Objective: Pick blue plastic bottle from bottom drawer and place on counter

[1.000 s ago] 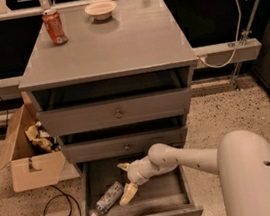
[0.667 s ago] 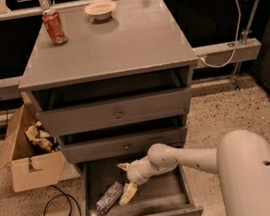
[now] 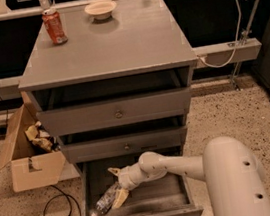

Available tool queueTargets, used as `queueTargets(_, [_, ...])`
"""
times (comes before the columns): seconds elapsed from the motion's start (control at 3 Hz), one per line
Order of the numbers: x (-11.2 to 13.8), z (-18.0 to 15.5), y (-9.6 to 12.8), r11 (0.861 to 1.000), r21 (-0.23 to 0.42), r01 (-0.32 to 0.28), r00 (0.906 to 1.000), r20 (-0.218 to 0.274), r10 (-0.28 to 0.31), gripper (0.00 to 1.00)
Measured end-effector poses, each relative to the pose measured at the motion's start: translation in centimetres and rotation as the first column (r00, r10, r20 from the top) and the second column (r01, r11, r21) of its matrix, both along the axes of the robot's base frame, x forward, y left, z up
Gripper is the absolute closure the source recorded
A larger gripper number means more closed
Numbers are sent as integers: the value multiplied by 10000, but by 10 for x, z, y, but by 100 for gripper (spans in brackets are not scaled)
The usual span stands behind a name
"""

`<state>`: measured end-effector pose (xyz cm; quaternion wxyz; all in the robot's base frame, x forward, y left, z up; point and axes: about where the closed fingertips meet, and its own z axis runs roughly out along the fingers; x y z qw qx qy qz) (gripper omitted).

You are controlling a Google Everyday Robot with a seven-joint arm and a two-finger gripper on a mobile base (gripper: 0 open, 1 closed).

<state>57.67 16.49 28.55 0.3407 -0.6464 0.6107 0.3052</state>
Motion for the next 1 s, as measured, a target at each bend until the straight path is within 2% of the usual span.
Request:
queueTargets(0.33, [4,-25,22,9999,-128,-108,9995,309,112,0])
queueTargets(1.0, [12,-83,37,9938,-1097,-160,9998,101,173,0])
